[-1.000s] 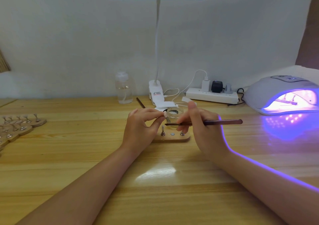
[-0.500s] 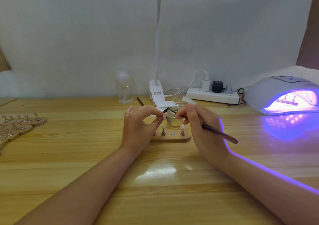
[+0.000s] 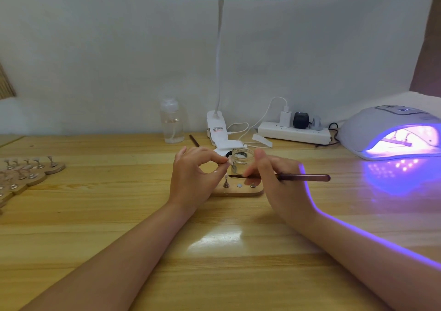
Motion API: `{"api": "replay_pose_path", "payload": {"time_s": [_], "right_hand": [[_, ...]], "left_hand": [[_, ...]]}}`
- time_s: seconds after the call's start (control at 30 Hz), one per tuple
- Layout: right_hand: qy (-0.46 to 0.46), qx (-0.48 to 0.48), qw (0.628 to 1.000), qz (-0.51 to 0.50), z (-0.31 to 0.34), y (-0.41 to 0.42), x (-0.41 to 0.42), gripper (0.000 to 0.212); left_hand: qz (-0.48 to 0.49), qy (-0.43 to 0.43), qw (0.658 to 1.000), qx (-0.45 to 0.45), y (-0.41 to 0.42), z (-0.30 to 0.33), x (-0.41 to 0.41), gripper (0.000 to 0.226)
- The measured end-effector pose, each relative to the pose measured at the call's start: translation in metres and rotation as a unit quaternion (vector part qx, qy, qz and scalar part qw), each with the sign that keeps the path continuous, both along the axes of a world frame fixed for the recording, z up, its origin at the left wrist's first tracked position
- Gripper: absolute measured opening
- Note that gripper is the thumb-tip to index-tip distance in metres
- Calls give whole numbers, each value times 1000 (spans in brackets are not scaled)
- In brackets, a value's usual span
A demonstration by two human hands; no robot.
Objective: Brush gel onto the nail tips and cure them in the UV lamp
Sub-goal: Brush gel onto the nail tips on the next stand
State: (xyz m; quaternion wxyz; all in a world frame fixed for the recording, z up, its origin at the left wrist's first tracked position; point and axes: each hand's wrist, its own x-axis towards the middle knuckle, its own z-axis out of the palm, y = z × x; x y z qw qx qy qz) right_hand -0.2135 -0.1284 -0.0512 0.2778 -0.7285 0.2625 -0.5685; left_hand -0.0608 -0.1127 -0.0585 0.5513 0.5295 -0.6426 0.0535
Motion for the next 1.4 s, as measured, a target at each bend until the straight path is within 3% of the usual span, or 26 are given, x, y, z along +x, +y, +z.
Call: {"api": "replay_pose_path", "payload": {"time_s": [0.17,0.3,0.43,0.57,0.73,0.87,1.0,1.13,1.27,1.4], "right_hand": [[25,-69,997,-25,3,-1,-1,31],[-19,4,1000,10,-1,0,-1,38],[12,-55,998,-22,3,-1,0,30],[-35,13,999,11,2,0,0,37],[7,-50,999,-16,4,-1,0,26],[-36,14,999,23,2,0,1,38],[-9,-43,999,-10,4,-1,0,31],[-30,21,999,33,1,-1,0,40],[-10,-50,999,-2,2,-1,0,31],[-5,-13,1000,19,0,-1,0,35]], "left_hand": [[-2,0,1000,2,0,0,0,10],[-1,6,1000,6,0,1,-1,10],[3,16,1000,9,0,0,0,9],[6,26,1000,13,0,-1,0,8],[-1,28,999,17,-1,0,0,9],[-4,31,999,18,-1,-1,0,10],[-8,32,999,15,-2,-1,0,10],[-14,30,999,11,-1,0,-1,10],[-15,29,999,10,-1,0,-1,9],[-17,24,1000,6,-1,0,-1,8]]}}
